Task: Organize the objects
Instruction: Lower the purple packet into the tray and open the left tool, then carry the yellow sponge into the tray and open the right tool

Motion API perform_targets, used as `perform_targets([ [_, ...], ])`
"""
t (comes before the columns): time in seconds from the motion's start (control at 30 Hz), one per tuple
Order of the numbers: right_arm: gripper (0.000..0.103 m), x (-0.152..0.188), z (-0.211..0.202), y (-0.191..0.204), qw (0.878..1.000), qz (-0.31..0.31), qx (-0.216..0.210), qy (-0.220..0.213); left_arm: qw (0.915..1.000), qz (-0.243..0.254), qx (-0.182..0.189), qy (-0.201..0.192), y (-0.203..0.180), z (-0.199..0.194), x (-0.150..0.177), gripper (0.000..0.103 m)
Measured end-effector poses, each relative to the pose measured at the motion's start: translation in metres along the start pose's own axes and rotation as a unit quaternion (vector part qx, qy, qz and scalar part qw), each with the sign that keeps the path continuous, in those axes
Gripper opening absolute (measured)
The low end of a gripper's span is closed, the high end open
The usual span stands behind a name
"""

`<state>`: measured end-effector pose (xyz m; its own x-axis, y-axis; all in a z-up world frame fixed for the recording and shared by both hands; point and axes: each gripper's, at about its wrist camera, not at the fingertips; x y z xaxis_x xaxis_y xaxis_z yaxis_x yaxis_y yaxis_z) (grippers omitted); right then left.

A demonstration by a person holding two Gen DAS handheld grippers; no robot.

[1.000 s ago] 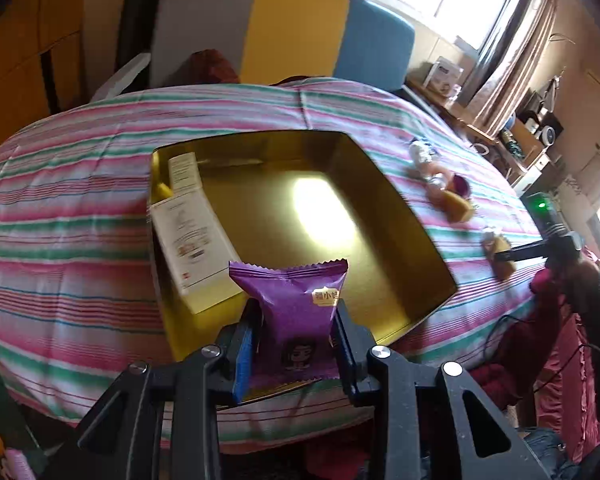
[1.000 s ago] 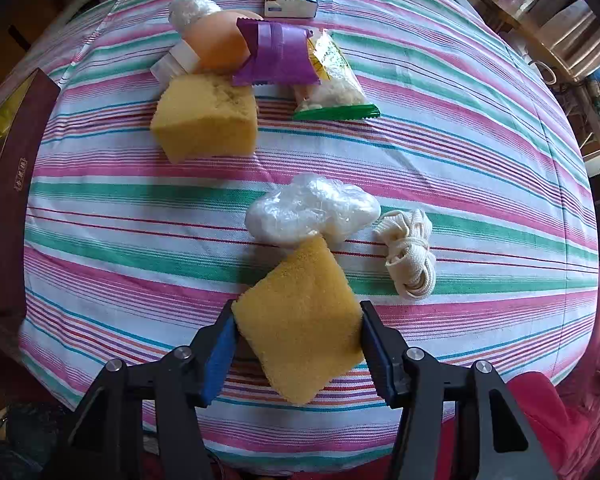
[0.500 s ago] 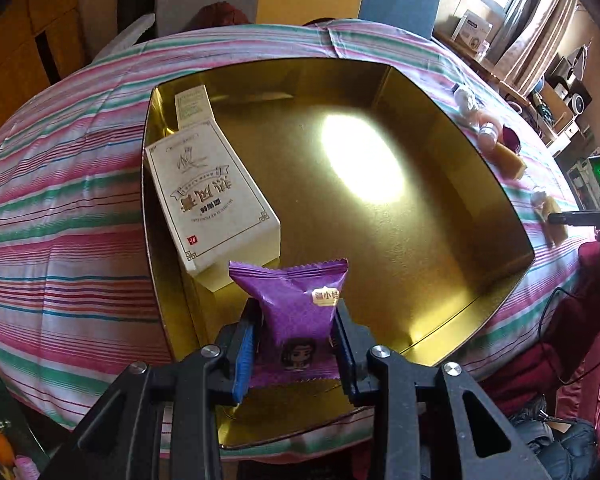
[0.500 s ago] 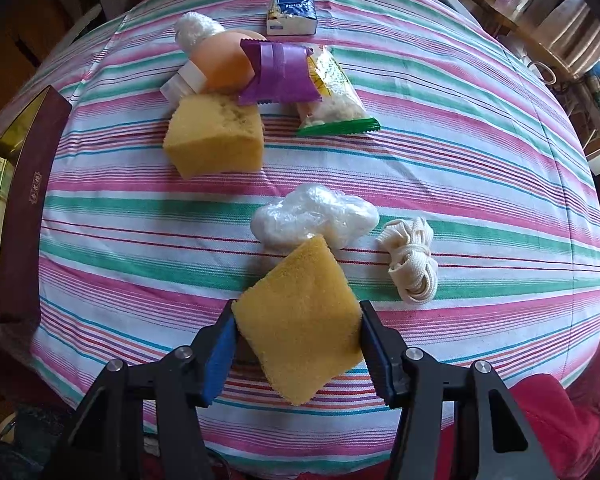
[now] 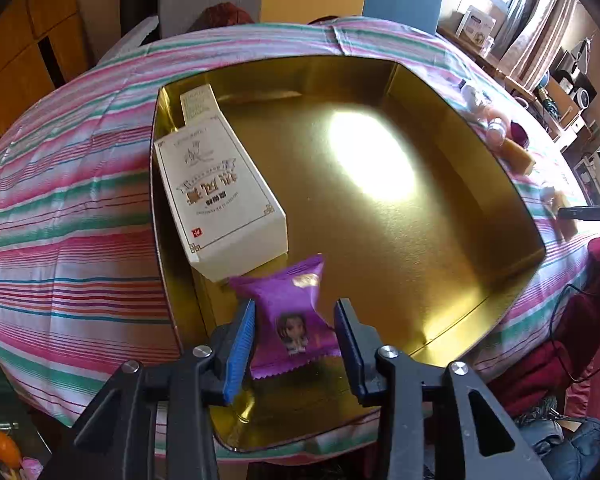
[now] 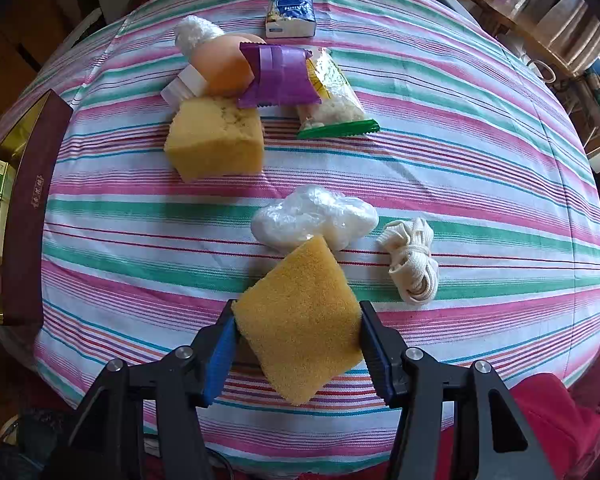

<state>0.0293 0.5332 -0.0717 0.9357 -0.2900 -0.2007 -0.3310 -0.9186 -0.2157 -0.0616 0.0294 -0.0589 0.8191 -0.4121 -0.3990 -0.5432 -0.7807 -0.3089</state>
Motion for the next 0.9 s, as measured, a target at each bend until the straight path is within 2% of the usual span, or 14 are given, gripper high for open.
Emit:
perform_targets([
  [0.23, 0.057, 0.002, -0.018, -0.011, 0.999, 0.028, -0.005, -0.039, 0.9995, 0.002, -0.004, -0.031, -0.006, -0.026, 0.007, 0.04],
  [0.3, 0.057, 0.008, -0.019, -0.01, 0.998, 0.041, -0.009, -0.051, 0.9986, -0.005, -0.002, -0.053, -0.005, -0.04, 0.011, 0.04],
  [0.4, 0.057, 0.01, -0.048, 0.005, 0.995, 0.045, -0.024, -0.089, 0.9952, -0.023, 0.003, -0.095, -0.001, -0.063, 0.015, 0.04],
  [0.53, 0.057, 0.001, -0.112, 0.06, 0.985, 0.004, -0.067, -0.161, 0.9892, -0.05, 0.008, -0.137, 0.004, -0.082, 0.019, 0.04],
  [0.63, 0.057, 0.0, -0.153, 0.123, 0.972, -0.055, -0.115, -0.196, 0.9857, -0.067, 0.016, -0.154, 0.01, -0.089, 0.021, 0.04],
  [0.77, 0.058, -0.002, -0.167, 0.219, 0.958, -0.14, -0.157, -0.196, 0.9828, -0.084, 0.019, -0.163, 0.018, -0.09, 0.024, 0.04],
  [0.9, 0.058, -0.002, -0.149, 0.301, 0.952, -0.2, -0.163, -0.166, 0.9797, -0.099, 0.021, -0.173, 0.026, -0.091, 0.03, 0.04],
])
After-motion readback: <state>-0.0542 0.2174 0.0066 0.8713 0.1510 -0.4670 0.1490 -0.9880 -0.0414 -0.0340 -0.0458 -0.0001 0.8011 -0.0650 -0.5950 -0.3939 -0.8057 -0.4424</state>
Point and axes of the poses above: each gripper's, at about its wrist camera, not at the fingertips, and z roughly the way its jaws point, y to its left, x to its underside, and after that the axes turned 13 degrees about x, right-handed
